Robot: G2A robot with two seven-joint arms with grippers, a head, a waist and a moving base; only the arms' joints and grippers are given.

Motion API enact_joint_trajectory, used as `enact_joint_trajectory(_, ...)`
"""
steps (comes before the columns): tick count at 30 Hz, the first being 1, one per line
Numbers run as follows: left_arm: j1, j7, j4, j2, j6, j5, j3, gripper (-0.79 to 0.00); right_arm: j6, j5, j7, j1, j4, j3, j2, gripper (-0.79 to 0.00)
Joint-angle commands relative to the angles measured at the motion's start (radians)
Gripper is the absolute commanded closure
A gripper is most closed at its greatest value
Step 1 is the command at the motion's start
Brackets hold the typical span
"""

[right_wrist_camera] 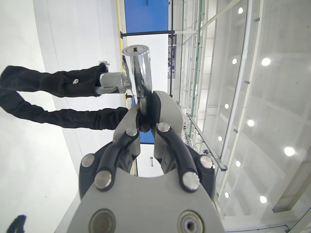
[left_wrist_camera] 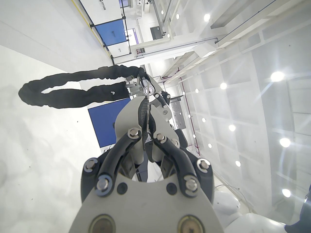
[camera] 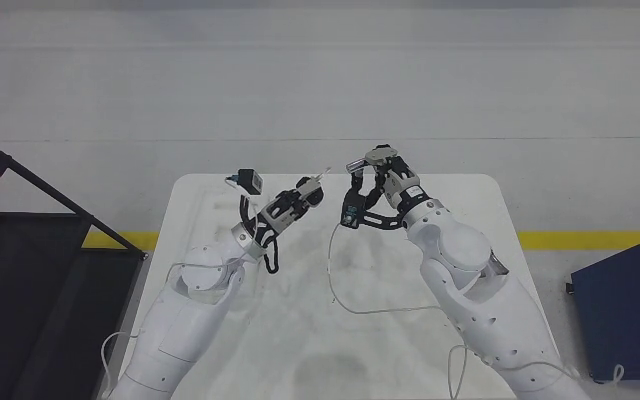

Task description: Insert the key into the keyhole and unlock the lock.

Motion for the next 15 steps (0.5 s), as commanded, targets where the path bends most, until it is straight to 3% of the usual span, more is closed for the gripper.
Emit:
enact_joint_trajectory(1,-0.005,-0.015,0.000,-0.001,0.009,-0.010,0.004,0.000,0.000,0.000,0.000,0.000,0.000,0.000,0.000,0.000)
enact_joint_trajectory(15,0.000,-0.084,-0.026,0.000,0.033,-0.009,0.003,0.000,0.008,-0.043,-0.005,-0.032,-0.016,0.026,0.003,0.000)
